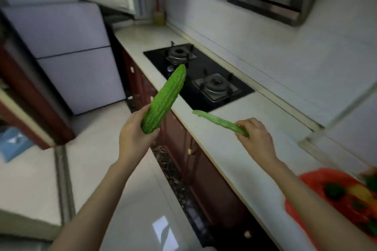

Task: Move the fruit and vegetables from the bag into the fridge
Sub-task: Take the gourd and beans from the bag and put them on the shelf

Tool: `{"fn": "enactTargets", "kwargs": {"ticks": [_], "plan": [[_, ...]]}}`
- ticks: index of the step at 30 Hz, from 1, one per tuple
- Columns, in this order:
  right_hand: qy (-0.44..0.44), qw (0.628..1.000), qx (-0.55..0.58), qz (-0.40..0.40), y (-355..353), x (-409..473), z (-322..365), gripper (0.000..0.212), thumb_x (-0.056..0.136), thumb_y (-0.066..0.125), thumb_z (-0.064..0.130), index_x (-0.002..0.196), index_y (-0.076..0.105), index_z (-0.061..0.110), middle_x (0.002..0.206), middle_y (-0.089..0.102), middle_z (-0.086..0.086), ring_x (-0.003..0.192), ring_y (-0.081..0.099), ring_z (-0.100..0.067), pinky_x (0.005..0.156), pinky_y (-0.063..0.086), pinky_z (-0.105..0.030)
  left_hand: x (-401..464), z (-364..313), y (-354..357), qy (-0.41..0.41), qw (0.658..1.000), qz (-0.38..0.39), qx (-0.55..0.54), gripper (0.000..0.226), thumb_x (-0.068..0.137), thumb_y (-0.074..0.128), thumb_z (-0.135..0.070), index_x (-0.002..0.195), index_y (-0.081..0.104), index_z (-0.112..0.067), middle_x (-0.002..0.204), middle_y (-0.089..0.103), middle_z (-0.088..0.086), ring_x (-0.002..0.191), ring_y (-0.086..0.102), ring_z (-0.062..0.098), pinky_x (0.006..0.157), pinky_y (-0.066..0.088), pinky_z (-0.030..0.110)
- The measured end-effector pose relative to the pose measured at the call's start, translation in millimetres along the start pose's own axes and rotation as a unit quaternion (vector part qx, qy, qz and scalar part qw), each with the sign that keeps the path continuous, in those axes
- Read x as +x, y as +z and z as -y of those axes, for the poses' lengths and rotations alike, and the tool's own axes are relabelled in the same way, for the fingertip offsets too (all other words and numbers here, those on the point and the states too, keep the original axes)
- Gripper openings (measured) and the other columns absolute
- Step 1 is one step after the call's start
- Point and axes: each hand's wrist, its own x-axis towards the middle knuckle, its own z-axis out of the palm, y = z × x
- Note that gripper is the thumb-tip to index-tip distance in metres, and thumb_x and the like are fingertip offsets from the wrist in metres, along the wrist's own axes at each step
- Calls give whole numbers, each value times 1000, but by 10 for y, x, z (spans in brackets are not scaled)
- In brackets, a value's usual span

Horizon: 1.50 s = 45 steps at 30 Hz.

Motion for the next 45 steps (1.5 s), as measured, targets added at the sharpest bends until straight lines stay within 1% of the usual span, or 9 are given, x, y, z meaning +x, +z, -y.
{"fn": "enactTargets", "kwargs": {"ticks": [5, 8, 12, 16, 22, 26, 33, 38, 45], "plan": [[-74, 997, 34, 13, 361, 813, 726, 29, 82, 69, 18, 111, 64, 18, 101, 57, 2, 95, 53, -17, 70, 47, -32, 390, 442, -597, -28, 996, -79, 31, 67, 70, 78, -12, 131, 51, -19, 119, 61, 2, 108, 57, 19, 86, 41, 26], [-122, 991, 55, 30, 648, 1291, 1120, 29, 82, 69, 20, 111, 63, 19, 100, 56, 5, 93, 54, -15, 68, 47, -31, 618, 707, -865, -57, 990, -119, 45, 66, 70, 77, -13, 130, 52, -19, 116, 62, -1, 106, 57, 16, 86, 41, 25], [-159, 982, 100, 36, 1050, 2011, 1623, 27, 83, 68, 23, 110, 64, 19, 99, 55, 7, 89, 55, -14, 69, 47, -31, 1057, 1079, -1207, -80, 980, -171, 69, 67, 67, 78, -11, 128, 53, -20, 115, 62, -1, 103, 59, 17, 88, 46, 31], [-202, 966, 159, 38, 1408, 2824, 2105, 25, 82, 69, 24, 107, 65, 19, 96, 56, 8, 87, 56, -14, 70, 50, -34, 1678, 1304, -1502, -88, 968, -213, 101, 68, 65, 78, -7, 128, 54, -20, 113, 63, 2, 99, 58, 16, 85, 44, 28], [-248, 946, 208, 33, 1752, 4043, 2739, 24, 80, 71, 20, 103, 66, 22, 95, 55, 11, 86, 57, -14, 71, 50, -35, 2613, 1467, -1817, -85, 956, -242, 145, 67, 60, 69, -23, 126, 55, -16, 109, 64, 3, 100, 59, 21, 86, 47, 35], [-276, 935, 221, 28, 1947, 4648, 3138, 25, 79, 71, 19, 103, 66, 22, 92, 56, 9, 84, 59, -17, 70, 51, -37, 3173, 1611, -2079, -100, 948, -250, 172, 67, 65, 79, -12, 126, 55, -20, 107, 64, -1, 100, 59, 20, 84, 45, 33], [-295, 926, 237, 1, 2349, 5617, 4081, 24, 78, 72, 18, 101, 67, 21, 94, 59, 5, 82, 59, -17, 70, 52, -38, 4234, 1997, -2709, -69, 940, -265, 204, 66, 66, 79, -14, 126, 54, -23, 105, 64, -3, 94, 58, 15, 81, 44, 28], [-305, 919, 248, -22, 2611, 6204, 4887, 22, 77, 71, 16, 98, 67, 21, 92, 58, 5, 83, 59, -16, 73, 52, -38, 5027, 2443, -3205, -39, 940, -282, 186, 66, 64, 79, -17, 124, 54, -27, 103, 65, -5, 95, 60, 15, 84, 49, 36], [-304, 920, 237, -78, 2737, 6995, 5857, 22, 78, 70, 17, 99, 67, 22, 93, 58, 6, 87, 58, -15, 71, 50, -34, 6123, 2847, -3779, -5, 943, -310, 126, 61, 64, 78, -14, 119, 56, -31, 99, 65, -10, 93, 60, 11, 80, 46, 27]]}}
